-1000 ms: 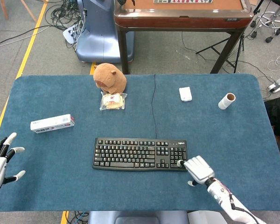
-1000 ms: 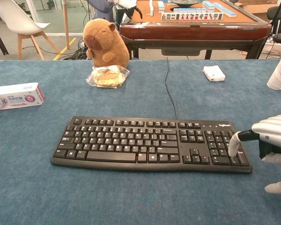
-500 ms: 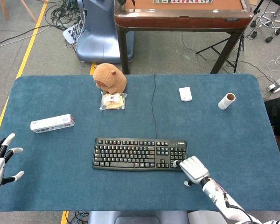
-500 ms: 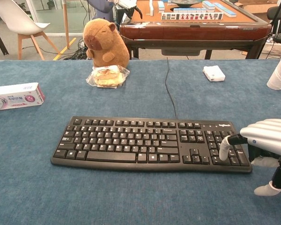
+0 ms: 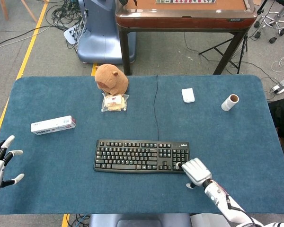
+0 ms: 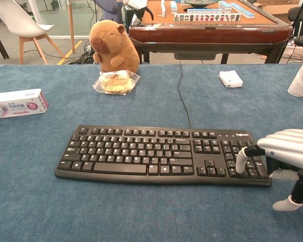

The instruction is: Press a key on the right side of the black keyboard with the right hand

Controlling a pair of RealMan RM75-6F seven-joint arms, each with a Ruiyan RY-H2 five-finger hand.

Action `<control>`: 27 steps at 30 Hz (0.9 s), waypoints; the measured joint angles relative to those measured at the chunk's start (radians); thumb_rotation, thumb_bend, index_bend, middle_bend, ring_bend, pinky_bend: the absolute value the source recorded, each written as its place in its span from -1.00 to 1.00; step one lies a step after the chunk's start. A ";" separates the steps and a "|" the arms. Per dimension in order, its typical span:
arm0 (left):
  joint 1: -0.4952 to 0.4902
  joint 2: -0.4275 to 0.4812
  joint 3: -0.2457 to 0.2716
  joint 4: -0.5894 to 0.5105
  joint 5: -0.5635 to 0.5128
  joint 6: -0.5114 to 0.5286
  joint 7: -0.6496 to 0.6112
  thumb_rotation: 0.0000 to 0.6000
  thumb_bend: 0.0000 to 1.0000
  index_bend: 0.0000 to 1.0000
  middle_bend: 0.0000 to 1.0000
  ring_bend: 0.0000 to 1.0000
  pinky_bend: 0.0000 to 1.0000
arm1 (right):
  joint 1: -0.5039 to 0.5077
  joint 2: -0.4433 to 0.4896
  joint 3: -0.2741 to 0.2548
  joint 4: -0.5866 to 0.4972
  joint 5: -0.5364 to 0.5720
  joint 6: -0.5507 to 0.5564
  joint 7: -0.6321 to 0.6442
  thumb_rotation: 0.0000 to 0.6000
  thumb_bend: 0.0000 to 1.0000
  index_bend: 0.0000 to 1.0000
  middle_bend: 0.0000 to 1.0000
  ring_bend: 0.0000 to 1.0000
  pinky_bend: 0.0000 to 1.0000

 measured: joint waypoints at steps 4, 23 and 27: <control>0.001 0.002 -0.001 -0.001 0.000 0.001 -0.001 1.00 -0.94 -0.32 -1.00 -1.00 -0.61 | 0.005 -0.002 -0.003 0.004 0.010 -0.004 -0.002 1.00 -0.77 -0.32 1.00 1.00 1.00; -0.001 0.003 -0.001 -0.002 0.002 -0.003 -0.003 1.00 -0.94 -0.32 -1.00 -1.00 -0.60 | 0.011 0.049 -0.005 -0.073 -0.022 0.045 0.001 1.00 -0.77 -0.32 1.00 1.00 1.00; -0.003 0.002 -0.002 -0.006 0.002 -0.005 0.002 1.00 -0.94 -0.32 -1.00 -1.00 -0.60 | 0.000 0.082 -0.002 -0.103 -0.052 0.084 0.008 1.00 -0.77 -0.32 1.00 1.00 1.00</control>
